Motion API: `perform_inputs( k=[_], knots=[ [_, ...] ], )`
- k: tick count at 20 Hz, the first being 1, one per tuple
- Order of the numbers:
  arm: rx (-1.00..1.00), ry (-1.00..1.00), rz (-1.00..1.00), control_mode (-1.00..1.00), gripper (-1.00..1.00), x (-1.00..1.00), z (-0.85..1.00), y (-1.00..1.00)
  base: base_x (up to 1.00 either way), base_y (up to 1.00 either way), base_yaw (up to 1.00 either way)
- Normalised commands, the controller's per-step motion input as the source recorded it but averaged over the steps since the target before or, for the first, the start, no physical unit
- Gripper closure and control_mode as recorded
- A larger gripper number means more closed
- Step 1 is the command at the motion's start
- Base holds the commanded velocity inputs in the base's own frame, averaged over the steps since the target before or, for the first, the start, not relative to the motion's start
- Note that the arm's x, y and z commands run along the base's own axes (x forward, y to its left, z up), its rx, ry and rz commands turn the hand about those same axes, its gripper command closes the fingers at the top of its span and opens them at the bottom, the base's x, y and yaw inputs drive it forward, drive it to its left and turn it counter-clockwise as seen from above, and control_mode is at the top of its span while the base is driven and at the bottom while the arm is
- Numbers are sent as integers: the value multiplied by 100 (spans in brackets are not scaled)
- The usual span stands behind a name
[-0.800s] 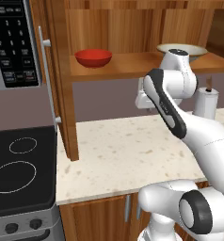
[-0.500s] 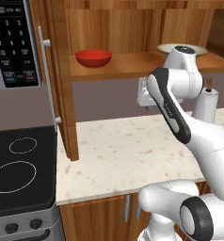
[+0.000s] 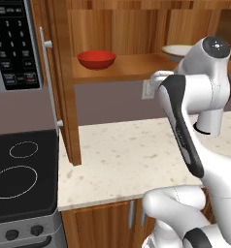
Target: Take the smaller bowl and place it next to the appetizer plate on the dining counter , and place the larger bowl next to the plate with cooked food.
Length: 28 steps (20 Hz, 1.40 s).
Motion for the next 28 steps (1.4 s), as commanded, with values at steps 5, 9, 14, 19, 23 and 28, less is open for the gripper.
perform_inputs(
  k=[5, 9, 14, 19, 23, 28],
  knots=[
    [16, -38, -38, -100, -100, -33, 51, -2, 0, 0, 0],
    [20, -25, -9, -100, -100, -28, 58, -32, 0, 0, 0],
    [6, -23, 0, -100, -100, -21, 26, -54, 0, 0, 0],
    [0, -5, 0, -100, -100, 1, 4, -69, 0, 0, 0],
    [4, 4, 0, -100, -100, 33, 0, -64, 0, 0, 0],
    [12, 7, 0, -100, -100, 48, 13, -47, 0, 0, 0]
  ],
)
